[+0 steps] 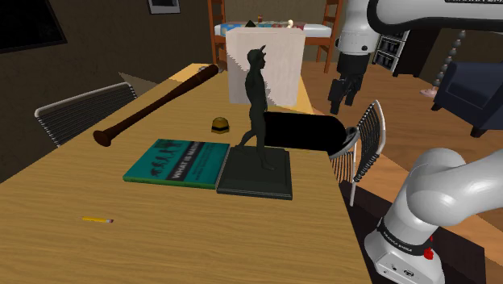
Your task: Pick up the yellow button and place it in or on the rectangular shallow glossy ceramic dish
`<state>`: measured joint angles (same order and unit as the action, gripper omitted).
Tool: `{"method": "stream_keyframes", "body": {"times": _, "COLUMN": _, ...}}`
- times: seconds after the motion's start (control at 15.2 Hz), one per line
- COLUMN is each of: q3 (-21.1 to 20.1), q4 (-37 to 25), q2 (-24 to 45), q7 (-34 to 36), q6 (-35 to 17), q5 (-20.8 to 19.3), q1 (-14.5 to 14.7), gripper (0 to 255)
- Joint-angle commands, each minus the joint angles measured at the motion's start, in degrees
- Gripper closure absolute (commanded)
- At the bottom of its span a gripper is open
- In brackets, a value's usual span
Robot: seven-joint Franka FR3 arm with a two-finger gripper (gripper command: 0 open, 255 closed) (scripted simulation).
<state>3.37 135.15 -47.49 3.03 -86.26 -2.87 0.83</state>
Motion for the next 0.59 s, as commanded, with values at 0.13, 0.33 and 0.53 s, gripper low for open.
{"method": "stream_keyframes", "body": {"times": 0.13, "q3": -0.25, "q4": -0.69, "q2": 3.43, "q7": -0.32, "q6": -3.35, "q5": 0.57, "q1": 0.84, "gripper": 0}}
{"method": "stream_keyframes", "body": {"times": 0.33, "q3": -0.65, "q4": -2.26, "q2": 8.76, "q7": -0.89, "q6": -8.04, "q5": 1.4, "q1": 2.07, "gripper": 0}}
{"method": "stream_keyframes", "body": {"times": 0.53, "q3": -1.07, "q4": -4.45, "q2": 14.26, "q7": -1.54, "q6": -12.28, "q5": 2.2, "q1": 3.25, "gripper": 0}}
